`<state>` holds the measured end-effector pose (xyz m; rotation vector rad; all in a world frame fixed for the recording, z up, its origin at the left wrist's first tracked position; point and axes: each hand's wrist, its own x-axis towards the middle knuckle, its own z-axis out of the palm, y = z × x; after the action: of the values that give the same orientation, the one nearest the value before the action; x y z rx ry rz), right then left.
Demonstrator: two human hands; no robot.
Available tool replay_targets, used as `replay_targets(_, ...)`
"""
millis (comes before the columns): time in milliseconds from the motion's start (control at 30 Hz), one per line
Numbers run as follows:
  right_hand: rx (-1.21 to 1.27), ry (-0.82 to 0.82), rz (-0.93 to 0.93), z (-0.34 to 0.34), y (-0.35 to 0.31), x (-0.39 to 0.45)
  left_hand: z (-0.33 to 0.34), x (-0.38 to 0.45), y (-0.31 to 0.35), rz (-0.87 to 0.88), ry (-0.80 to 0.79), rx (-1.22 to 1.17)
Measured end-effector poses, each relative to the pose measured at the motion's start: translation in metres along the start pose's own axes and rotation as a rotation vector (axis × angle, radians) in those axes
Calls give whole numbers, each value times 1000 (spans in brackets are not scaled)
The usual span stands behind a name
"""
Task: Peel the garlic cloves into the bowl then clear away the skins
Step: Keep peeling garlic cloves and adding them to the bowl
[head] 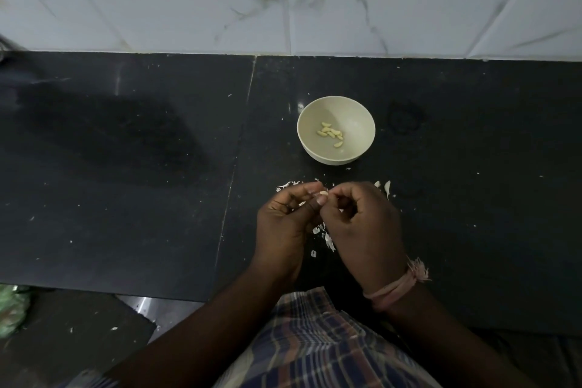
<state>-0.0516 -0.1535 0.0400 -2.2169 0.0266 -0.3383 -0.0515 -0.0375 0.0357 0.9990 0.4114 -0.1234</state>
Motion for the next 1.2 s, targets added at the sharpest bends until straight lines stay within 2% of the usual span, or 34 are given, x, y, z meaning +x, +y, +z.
replay_targets(233, -69, -97, -2, -1, 1, 6, -5, 1, 5, 87, -32, 122)
replay_targets(467, -95, -126, 26, -3, 0, 9, -8, 2, 5, 85, -67, 170)
replay_targets(767, -30, -136, 113, -4, -2, 6, -8, 5, 3, -50, -100, -16)
replay_targets(1100, 209, -237, 395, -4, -3, 8, -8, 9, 2, -162, -103, -115)
replay_targets(1200, 243, -223, 417, -4, -4, 10, -9, 10, 3, -209, -103, -138)
